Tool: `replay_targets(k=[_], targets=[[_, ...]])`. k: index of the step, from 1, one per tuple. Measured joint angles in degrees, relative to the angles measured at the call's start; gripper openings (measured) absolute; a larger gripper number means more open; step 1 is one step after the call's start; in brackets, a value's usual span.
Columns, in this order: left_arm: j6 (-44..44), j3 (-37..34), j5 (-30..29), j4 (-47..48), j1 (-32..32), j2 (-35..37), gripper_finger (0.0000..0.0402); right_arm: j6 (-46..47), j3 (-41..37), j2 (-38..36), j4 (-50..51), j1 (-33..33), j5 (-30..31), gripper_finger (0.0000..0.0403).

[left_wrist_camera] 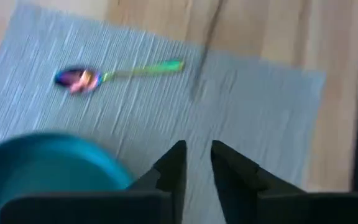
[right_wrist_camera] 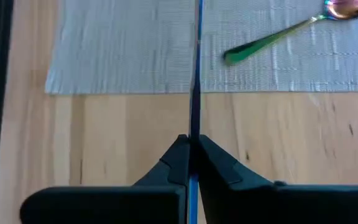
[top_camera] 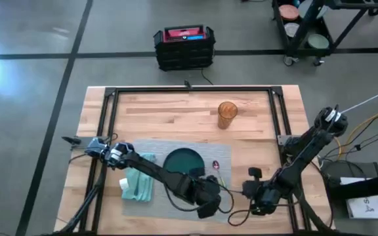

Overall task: Set table place
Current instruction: Put the table knife to the right side of the dark green plate on the table mat

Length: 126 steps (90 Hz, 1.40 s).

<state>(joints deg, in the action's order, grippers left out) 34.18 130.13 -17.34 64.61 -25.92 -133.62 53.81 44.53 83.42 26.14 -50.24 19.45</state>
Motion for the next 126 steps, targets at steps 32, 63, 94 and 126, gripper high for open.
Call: replay_targets(k=[32,63,94,126], targets=[[10.7,-0.5,-14.8,24.3,-7.7,3.3,0.0178,17.3,0.1,0.0,-8.7,1.9,1.0,0.0000],[25.3,-15.0,-17.9,19.6,-16.4,13.0,0.0163,25.0,0.2,8.6,-33.4,9.9,1.7,0.0000],[28.2,-41.4,-18.1,-13.8,-22.5,21.7,0.0144,46.0,0.2,16.3,-36.0,10.9,9.3,0.0000],[24.6,-55.5,-22.1,-41.3,-24.7,22.5,0.0143,59.6,2.7,20.8,-36.0,12.2,17.3,0.0000]])
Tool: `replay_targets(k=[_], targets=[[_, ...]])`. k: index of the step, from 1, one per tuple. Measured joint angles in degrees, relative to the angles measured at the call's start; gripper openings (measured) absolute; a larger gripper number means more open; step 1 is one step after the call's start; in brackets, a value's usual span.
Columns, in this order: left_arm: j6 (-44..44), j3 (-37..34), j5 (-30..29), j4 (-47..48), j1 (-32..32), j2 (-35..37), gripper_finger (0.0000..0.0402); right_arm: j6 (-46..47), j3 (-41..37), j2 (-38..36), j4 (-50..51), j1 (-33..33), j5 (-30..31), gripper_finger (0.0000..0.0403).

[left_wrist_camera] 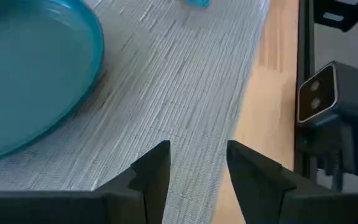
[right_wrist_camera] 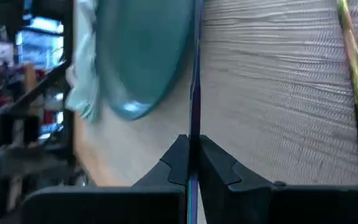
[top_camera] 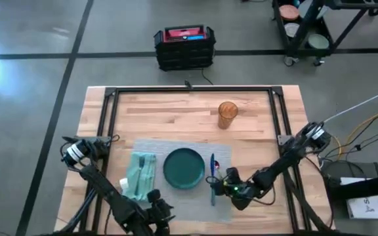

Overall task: Set table place
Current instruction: Put the table knife to the right side of the dark green plate on the table mat

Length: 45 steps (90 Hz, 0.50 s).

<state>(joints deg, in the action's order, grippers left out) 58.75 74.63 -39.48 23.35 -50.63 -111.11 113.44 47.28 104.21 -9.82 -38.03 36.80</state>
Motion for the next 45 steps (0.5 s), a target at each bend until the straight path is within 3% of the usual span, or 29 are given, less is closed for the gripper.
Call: replay_targets(k=[9,24,45], targets=[[0.6,-1.4,0.5,-0.1,-0.2,0.0,0.0143,0.3,2.3,2.9,0.0,0.7,-3.4,0.0000],[2.6,-3.5,1.2,-0.8,-0.5,0.0,0.0138,4.1,4.0,3.8,2.8,0.6,0.6,0.0000],[5.7,-8.0,1.3,-2.8,-0.4,0.0,0.0123,5.3,4.9,4.4,4.4,1.4,-3.6,0.0009]])
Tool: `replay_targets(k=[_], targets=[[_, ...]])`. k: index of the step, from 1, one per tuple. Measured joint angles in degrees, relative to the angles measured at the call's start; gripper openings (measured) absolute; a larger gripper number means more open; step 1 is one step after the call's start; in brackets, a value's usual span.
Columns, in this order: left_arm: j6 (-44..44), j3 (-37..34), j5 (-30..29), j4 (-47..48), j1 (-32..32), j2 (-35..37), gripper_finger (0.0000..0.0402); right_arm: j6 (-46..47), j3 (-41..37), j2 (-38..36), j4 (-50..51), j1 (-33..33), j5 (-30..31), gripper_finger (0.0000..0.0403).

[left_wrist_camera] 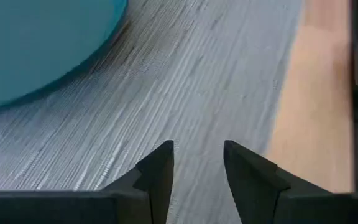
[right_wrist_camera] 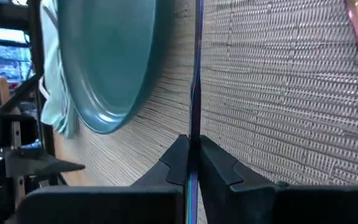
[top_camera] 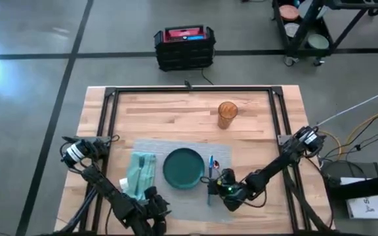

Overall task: Set table place
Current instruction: Put the table knife to the right side of the dark green plate on the table mat

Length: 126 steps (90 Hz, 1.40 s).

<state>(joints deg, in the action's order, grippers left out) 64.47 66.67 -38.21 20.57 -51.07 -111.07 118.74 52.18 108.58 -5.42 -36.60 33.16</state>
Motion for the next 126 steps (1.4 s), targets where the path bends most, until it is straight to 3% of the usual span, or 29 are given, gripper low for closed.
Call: replay_targets(k=[45,86,102,126], targets=[[2.1,-2.3,-0.1,-2.8,0.2,0.0,0.0114,0.2,0.3,0.1,0.7,0.9,0.4,0.0018],[1.9,-2.3,-0.1,-2.8,0.2,0.0,0.0114,1.2,0.3,0.1,1.6,1.8,-0.7,0.0108],[1.9,-2.3,-0.1,-2.8,0.2,0.0,0.0114,-2.6,1.4,0.3,2.5,2.1,-2.4,0.0129],[1.9,-2.3,-0.1,-3.3,0.2,0.0,0.0114,-5.3,6.2,0.3,15.8,2.7,-2.8,0.0121]])
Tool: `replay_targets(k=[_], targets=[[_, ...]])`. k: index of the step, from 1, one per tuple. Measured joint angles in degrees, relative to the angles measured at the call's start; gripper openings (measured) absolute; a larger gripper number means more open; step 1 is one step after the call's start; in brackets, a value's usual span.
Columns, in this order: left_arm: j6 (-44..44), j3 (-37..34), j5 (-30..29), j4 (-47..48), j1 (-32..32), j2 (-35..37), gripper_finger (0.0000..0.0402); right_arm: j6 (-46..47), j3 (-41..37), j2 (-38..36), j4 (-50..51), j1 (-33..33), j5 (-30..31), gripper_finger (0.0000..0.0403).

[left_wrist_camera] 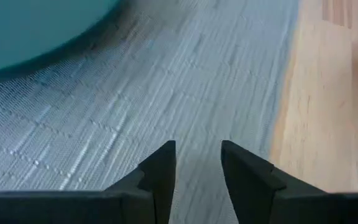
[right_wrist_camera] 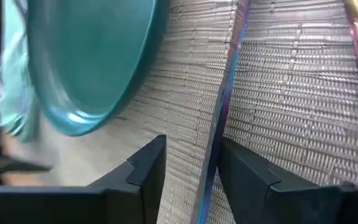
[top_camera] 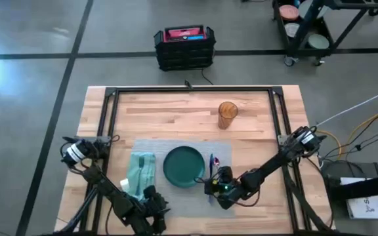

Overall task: Set table place
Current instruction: Put the table knife to the right side of the dark green plate on the table mat, then adjust the tablespoon on the table mat

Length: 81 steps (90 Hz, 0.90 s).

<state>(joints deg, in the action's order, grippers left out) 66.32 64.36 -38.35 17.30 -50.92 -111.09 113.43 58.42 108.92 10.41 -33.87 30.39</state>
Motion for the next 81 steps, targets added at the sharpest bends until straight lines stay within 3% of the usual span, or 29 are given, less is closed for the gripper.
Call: replay_targets(k=[34,60,71,81], targets=[[0.0,0.0,0.0,-0.3,0.0,0.0,0.0114,-3.2,6.2,0.0,10.7,0.0,-3.2,0.0080],[0.0,0.0,0.0,-0.4,0.0,0.0,0.0114,-8.4,13.2,-0.3,28.2,0.1,-7.5,0.0053],[-0.1,0.0,0.2,-0.6,0.0,0.0,0.0114,-13.9,16.9,-0.4,38.1,0.2,-11.5,0.0044],[-1.1,0.0,0.3,-0.8,0.0,0.0,0.0114,-24.4,18.8,-0.5,41.3,0.2,-12.1,0.0038]])
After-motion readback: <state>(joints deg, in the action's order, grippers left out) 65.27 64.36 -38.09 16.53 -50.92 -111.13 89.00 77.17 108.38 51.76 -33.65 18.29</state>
